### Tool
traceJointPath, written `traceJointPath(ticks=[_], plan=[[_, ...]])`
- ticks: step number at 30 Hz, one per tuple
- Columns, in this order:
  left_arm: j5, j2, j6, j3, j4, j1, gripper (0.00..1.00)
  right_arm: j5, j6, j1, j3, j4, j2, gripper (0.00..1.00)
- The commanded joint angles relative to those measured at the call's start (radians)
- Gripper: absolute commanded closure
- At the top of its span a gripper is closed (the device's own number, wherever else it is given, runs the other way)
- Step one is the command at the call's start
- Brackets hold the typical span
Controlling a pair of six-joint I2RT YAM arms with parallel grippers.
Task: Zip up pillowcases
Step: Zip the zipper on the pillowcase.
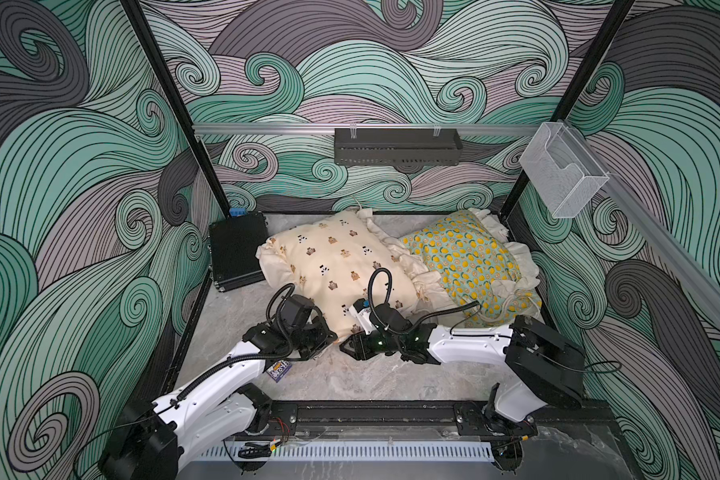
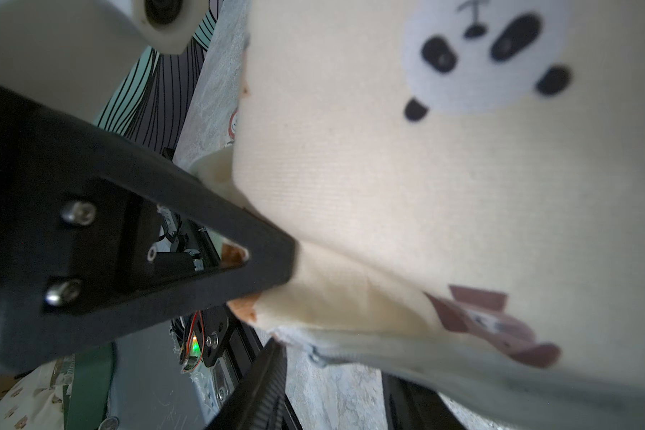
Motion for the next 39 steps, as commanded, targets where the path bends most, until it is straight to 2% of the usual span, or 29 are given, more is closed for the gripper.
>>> traceJointPath(ticks=[1, 10, 24, 32, 39], plan=[[0.022, -0.015, 0.017, 0.049, -0.025, -0.004, 1.0, 0.017, -0.008, -0.009, -0.005, 0.03, 0.007, 0.54], [0.02, -0.019, 0.022, 0.051, -0.027, -0.004, 1.0, 0.013, -0.026, -0.012, -0.012, 0.06, -0.006, 0.58], [0.02, -0.019, 0.028, 0.049, -0.029, -0.004, 1.0, 0.028, -0.04, -0.011, -0.049, 0.091, -0.045, 0.71], [0.022, -0.02, 0.027, 0.046, -0.028, -0.003, 1.0, 0.034, -0.043, -0.013, -0.048, 0.106, -0.044, 0.73], [0.017, -0.019, 0.032, 0.043, -0.031, -0.003, 1.0, 0.047, -0.044, -0.013, -0.065, 0.125, -0.066, 0.8]])
